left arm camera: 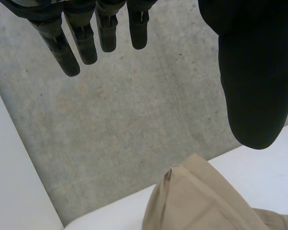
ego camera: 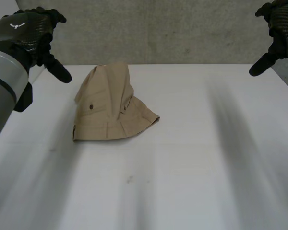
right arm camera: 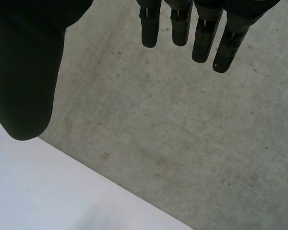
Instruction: Fold the shorts.
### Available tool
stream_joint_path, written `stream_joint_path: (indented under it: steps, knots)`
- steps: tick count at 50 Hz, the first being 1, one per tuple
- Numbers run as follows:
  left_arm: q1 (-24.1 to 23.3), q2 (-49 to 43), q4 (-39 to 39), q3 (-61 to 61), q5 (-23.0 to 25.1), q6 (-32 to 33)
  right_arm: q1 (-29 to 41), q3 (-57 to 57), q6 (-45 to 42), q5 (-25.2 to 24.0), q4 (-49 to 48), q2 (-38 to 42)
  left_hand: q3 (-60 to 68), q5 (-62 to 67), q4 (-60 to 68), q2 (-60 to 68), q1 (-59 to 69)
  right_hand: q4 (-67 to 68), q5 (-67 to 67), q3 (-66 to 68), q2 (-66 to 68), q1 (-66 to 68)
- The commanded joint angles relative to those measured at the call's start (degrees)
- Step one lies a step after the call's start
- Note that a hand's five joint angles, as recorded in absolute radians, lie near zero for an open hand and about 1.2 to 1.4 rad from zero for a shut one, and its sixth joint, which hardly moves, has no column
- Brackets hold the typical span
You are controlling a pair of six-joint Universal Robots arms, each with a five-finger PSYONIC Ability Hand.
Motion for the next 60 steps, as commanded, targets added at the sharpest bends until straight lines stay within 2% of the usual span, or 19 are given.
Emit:
stream_joint_path:
  steps: [1,20,27,28,30,34,40,43,45,48,49,52,53,55,57,58,59,60]
  knots:
    - [0.52,1.39,-2.15,-0.45,0.24,-3.10,-0.10,-2.97,-0.12,1.31,2.50,1.66,-2.63,-2.34,-2.07,-1.57,-2.27,-3.82,-3.88,-2.01,-1.47,-0.49]
    - [0.51,1.21,-0.75,-3.00,0.51,-3.01,-0.10,-3.32,-1.18,0.17,2.24,2.71,-2.63,-2.34,-2.07,-1.57,-2.27,-3.82,-3.88,-2.01,-1.47,-0.49]
    - [0.07,0.42,3.30,-5.90,2.70,-2.40,-0.10,-3.59,-4.43,-3.43,3.64,2.71,-2.29,-2.00,-1.74,-1.23,-1.94,-3.82,-3.88,-2.01,-1.47,-0.49]
    - [-0.10,0.16,4.26,-7.04,3.92,-1.87,-0.10,-3.06,-9.65,-7.52,7.04,3.15,-2.12,-1.83,-1.57,-1.06,-1.77,-3.82,-3.88,-2.01,-1.47,-0.49]
    - [-0.19,-2.03,6.02,-9.23,6.65,0.40,-0.10,-3.06,-10.76,-8.53,8.04,3.42,-2.12,-1.83,-1.57,-1.06,-1.77,-3.82,-3.88,-2.01,-1.47,-0.49]
    - [-0.98,-6.07,8.13,-10.82,8.41,4.45,0.16,-3.06,-13.65,-11.25,11.63,5.34,-2.12,-1.83,-1.57,-1.06,-1.77,-3.82,-3.88,-2.01,-1.47,-0.49]
    - [-5.90,-16.62,15.16,-11.44,8.33,12.71,2.53,-3.15,-14.01,-11.34,11.99,8.69,-1.28,-0.99,-0.73,-0.22,-0.93,-3.82,-3.88,-2.01,-1.47,-0.49]
    - [-6.34,-20.31,18.49,-11.00,8.33,16.49,2.97,-3.06,-14.01,-11.34,11.99,9.56,-1.28,-0.99,-0.73,-0.22,-0.93,-3.82,-3.88,-2.01,-1.47,-0.49]
    - [-6.34,-25.83,23.58,-10.13,8.42,22.10,3.15,-2.62,-14.01,-11.35,11.99,10.53,-0.61,-0.32,-0.06,0.45,-0.26,-3.82,-3.88,-2.01,-1.47,-0.49]
    - [-6.43,-28.32,26.06,-9.07,8.42,25.20,3.41,-2.18,-14.10,-11.43,11.99,11.06,-0.27,0.02,0.28,0.79,0.08,-3.82,-3.88,-2.01,-1.47,-0.49]
    - [-6.43,-31.80,29.20,-7.15,8.42,30.07,3.41,-2.09,-14.10,-11.43,11.99,11.24,0.56,0.85,1.11,1.62,0.91,-3.82,-3.88,-2.01,-1.47,-0.49]
    - [-6.34,-35.34,31.25,-4.68,8.59,34.50,3.41,-1.39,-14.19,-11.52,11.91,11.59,2.58,2.87,3.13,3.64,2.93,-3.82,-3.88,-2.01,-1.47,-0.49]
    - [-6.25,-37.44,31.86,-2.85,8.50,37.04,3.41,-1.21,-14.19,-11.61,11.90,11.76,5.58,5.88,6.14,6.65,5.94,-3.82,-3.88,-2.01,-1.47,-0.49]
    - [-6.17,-38.42,31.95,-2.05,8.50,37.94,3.41,-1.04,-14.19,-11.52,11.90,11.85,7.61,7.90,8.17,8.68,7.97,-3.82,-3.88,-2.01,-1.47,-0.49]
    - [-5.90,-41.49,31.95,0.41,8.50,40.05,3.41,-1.04,-14.27,-11.52,11.90,12.03,18.17,18.46,18.73,19.23,18.52,-3.82,-3.88,-2.01,-1.47,-0.49]
    - [-5.90,-41.51,31.95,0.42,8.50,40.06,3.33,-1.04,-14.27,-11.61,11.90,12.12,18.23,18.52,18.78,19.29,18.58,-3.82,-3.88,-2.01,-1.47,-0.49]
    - [-5.81,-41.85,31.95,0.95,8.42,40.14,3.33,-1.04,-14.27,-11.52,11.82,12.29,23.06,23.35,23.61,24.12,23.41,-3.82,-3.88,-2.01,-1.47,-0.49]
    - [-5.73,-42.29,32.13,1.73,8.50,40.14,3.33,-1.04,-14.36,-11.52,11.90,12.47,37.43,37.72,37.98,38.49,37.78,-3.82,-3.88,-2.01,-1.47,-0.49]
